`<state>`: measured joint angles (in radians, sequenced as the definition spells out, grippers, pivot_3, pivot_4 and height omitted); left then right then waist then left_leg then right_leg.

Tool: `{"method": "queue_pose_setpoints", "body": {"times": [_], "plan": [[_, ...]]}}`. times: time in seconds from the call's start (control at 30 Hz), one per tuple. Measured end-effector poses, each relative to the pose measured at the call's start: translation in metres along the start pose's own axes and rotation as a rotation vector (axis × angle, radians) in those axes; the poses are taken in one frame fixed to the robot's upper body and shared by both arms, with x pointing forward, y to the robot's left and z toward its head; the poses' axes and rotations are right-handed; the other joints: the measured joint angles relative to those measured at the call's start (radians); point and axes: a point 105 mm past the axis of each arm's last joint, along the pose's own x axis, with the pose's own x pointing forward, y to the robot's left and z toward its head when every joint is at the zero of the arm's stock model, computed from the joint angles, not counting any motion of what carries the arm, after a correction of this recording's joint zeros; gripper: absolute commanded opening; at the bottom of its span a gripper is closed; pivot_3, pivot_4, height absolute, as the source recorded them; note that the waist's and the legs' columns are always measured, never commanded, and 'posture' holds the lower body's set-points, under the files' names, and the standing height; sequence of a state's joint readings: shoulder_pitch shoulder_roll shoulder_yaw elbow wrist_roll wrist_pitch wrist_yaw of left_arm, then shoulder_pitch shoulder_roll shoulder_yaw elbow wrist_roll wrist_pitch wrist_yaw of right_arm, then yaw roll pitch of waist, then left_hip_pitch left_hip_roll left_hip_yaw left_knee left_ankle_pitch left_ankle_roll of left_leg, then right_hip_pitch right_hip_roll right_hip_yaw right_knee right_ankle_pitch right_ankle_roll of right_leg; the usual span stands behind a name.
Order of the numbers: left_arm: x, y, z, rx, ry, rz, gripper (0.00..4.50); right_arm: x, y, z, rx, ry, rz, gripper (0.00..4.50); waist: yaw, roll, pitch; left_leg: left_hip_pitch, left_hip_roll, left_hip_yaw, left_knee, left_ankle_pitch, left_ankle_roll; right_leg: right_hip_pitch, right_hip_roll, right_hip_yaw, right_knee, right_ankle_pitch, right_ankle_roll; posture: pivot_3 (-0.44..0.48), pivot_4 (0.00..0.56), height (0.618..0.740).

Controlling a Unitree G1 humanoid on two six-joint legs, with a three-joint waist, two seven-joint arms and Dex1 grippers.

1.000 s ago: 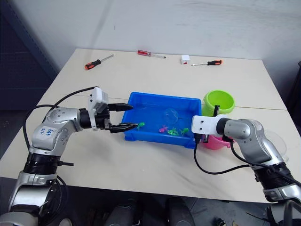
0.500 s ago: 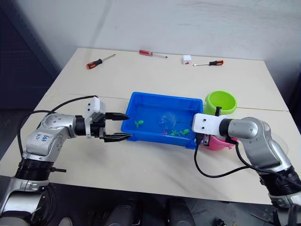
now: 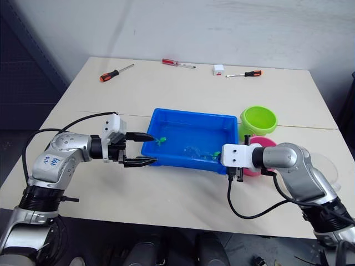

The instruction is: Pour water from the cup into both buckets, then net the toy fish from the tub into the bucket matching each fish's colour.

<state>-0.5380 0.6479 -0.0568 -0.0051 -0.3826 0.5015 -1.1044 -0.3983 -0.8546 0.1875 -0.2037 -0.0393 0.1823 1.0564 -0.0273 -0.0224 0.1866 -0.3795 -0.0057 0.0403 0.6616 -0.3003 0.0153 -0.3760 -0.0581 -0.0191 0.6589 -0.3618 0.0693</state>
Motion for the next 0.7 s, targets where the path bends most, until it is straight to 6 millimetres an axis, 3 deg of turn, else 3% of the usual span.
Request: {"method": "queue_pose_setpoints", "body": {"times": [0.17,0.53,0.7], "plan": [[0.000,0.001,0.001,-0.001,-0.004,0.010,4.45,-0.001,-0.001,0.006,0.169,-0.075,-0.018,0.00,0.001,0.000,0.000,0.000,0.000,0.000,0.000,0.000,0.000,0.000,0.000,0.000,0.000,0.000,0.000,0.000,0.150,0.740],[0.001,0.004,0.009,-0.007,-0.056,0.023,4.45,-0.007,-0.011,-0.002,0.476,-0.158,-0.133,0.00,0.002,0.000,0.000,-0.001,0.000,0.000,0.000,0.000,0.000,0.000,0.000,0.000,-0.001,0.000,0.000,0.000,0.150,0.740],[0.006,0.003,0.024,-0.027,-0.127,-0.010,4.45,-0.025,-0.010,-0.009,0.614,-0.185,-0.198,0.00,0.006,0.000,0.000,-0.003,0.000,-0.001,0.000,0.000,0.001,-0.001,0.000,-0.001,-0.001,0.000,0.000,0.000,0.150,0.740]]}}
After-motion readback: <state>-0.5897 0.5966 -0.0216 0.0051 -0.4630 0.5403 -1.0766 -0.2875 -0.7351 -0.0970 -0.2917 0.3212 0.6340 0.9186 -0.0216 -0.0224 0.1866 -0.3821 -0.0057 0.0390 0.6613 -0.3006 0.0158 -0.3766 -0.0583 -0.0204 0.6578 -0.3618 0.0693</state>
